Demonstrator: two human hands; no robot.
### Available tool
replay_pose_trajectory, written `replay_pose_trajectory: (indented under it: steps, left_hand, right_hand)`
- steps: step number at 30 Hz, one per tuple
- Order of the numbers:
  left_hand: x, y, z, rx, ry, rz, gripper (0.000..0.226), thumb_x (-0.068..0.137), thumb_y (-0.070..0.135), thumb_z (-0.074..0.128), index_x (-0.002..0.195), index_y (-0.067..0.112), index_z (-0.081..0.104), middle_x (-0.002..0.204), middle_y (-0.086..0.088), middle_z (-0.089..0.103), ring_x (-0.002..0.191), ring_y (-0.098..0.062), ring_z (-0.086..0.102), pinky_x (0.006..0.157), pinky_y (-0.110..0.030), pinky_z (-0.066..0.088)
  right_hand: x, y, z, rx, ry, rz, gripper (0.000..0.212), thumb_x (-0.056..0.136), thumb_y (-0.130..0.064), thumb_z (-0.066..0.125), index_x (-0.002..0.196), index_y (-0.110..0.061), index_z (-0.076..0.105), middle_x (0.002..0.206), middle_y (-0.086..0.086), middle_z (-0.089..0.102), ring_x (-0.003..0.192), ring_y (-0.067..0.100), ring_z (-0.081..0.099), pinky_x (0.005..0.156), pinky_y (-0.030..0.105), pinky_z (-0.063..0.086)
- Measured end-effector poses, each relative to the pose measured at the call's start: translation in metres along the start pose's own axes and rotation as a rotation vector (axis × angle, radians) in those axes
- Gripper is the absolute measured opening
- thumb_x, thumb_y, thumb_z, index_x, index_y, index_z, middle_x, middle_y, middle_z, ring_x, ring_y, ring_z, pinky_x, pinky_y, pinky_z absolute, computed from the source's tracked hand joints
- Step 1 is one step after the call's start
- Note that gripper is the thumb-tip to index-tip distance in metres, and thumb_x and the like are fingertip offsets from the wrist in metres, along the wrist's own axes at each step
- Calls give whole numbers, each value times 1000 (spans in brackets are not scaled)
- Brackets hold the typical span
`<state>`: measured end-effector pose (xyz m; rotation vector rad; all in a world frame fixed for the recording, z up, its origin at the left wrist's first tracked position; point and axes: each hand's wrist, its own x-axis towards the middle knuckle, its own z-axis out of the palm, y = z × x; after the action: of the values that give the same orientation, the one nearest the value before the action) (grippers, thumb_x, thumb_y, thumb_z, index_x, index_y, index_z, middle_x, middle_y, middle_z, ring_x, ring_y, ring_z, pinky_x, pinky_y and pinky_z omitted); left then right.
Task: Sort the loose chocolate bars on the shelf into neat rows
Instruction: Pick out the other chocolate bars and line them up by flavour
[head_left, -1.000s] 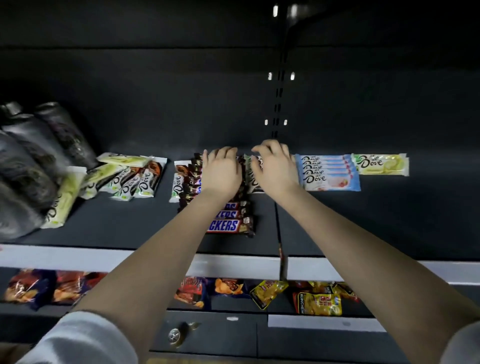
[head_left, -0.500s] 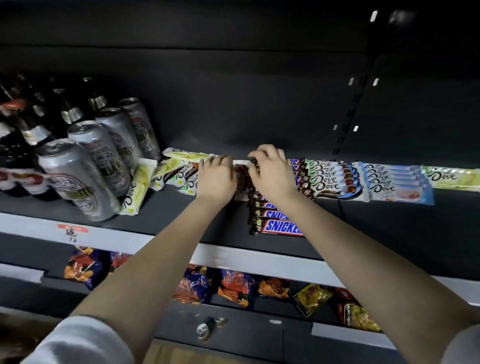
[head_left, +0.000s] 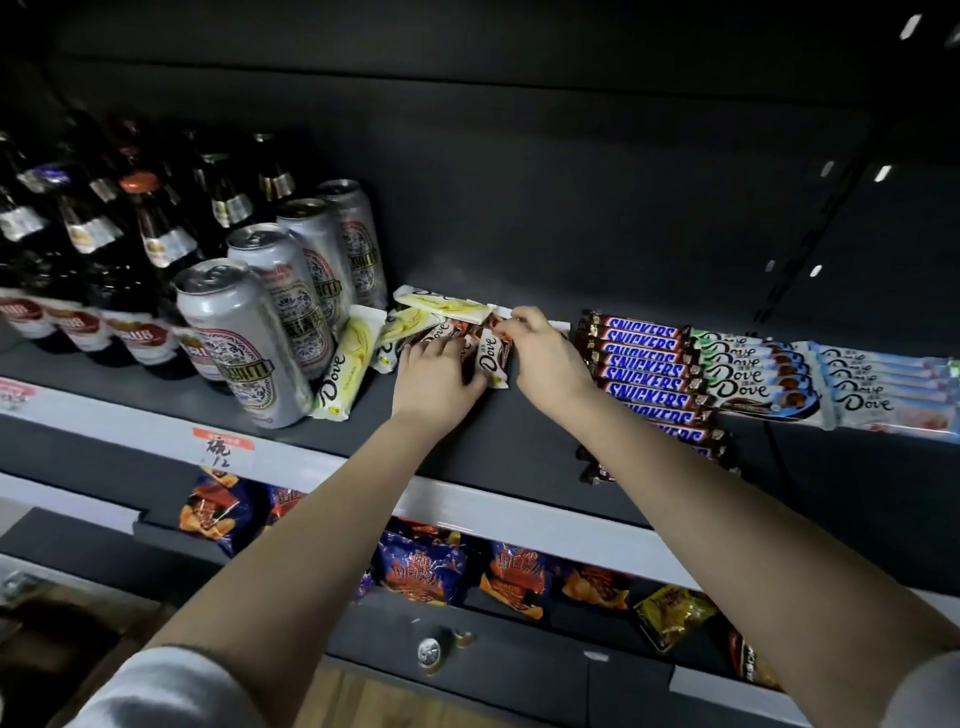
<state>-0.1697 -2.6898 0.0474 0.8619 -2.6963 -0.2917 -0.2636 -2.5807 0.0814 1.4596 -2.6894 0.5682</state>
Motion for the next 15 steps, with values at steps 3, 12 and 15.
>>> replay_pose_trajectory:
  steps: [3,12,15]
  left_hand:
    - [1,-3,5,-11,-15,26,59,85,54,51,131,17,48,137,-8,48,126,-30,39,112,-41,21]
    - [5,7,17,-34,1,-22,69,76,67,51,122,16,46,136,-4,45,129,-30,30,110,-48,15]
    - [6,5,21,-45,47,-6,65,77,68,46,117,16,51,133,-4,49,124,-30,36,111,-48,17]
  right_hand:
    - [9,2,4,-11,-70,12,63,79,7,49,135,-19,43,147,6,27,121,33,47,96,41,44]
    - [23,13,15,3,-156,13,55,82,1,52,127,-30,53,133,-3,48,112,23,52,86,34,48]
    - [31,9,15,18,-77,28,49,84,-2,49,127,-27,54,134,-3,48,117,21,50,90,32,46]
